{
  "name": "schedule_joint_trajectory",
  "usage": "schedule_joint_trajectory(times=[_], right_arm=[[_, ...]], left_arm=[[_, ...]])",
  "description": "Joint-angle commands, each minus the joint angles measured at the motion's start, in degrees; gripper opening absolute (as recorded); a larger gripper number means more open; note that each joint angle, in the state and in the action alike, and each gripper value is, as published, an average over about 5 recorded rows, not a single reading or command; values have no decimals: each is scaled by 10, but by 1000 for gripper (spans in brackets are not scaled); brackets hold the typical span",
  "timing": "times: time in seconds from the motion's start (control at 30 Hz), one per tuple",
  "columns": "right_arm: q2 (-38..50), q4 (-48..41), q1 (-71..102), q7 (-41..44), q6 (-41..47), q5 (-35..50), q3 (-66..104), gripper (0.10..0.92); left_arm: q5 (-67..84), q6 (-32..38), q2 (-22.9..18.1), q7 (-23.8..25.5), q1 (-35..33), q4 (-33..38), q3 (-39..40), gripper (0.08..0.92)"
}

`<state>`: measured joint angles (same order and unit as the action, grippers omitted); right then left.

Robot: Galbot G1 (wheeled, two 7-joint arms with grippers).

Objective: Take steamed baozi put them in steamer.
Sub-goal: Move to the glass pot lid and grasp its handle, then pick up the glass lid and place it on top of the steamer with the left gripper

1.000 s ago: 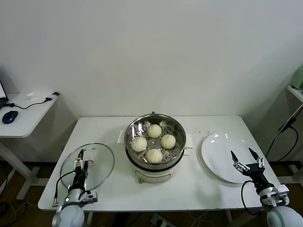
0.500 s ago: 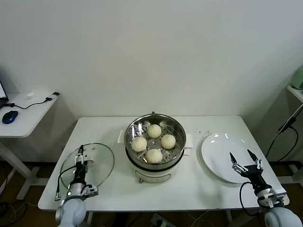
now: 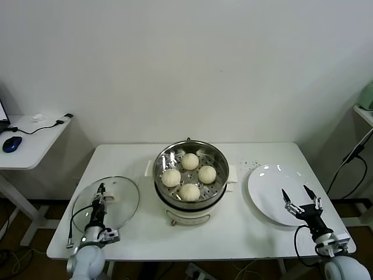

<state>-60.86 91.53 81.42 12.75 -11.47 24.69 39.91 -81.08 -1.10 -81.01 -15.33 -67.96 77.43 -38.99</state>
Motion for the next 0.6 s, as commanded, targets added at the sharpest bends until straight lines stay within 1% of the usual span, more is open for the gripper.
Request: schedule_joint_trajectory(times=[0.03,0.17,0.27,0.5,0.6], right_arm=[[-1,-6,-6,0,-2,-7,-1,823],[1,-8,-12,0,-2,-7,0,823],[3,-11,-17,0,-3,-6,0,823],[8,-27,-33,0,-4,-6,1,823],[10,-37,-43,-1,-5,-8,0,823]], left_arm=[[33,3,9,2,-16,58,-3,308],[58,1,25,14,-46,129,-11,193],[78,0,44,23,-76,188,-20,152],[136,-15,105,54,-151,331,-47,150],[155,-43,132,78,-172,390,-43,150]])
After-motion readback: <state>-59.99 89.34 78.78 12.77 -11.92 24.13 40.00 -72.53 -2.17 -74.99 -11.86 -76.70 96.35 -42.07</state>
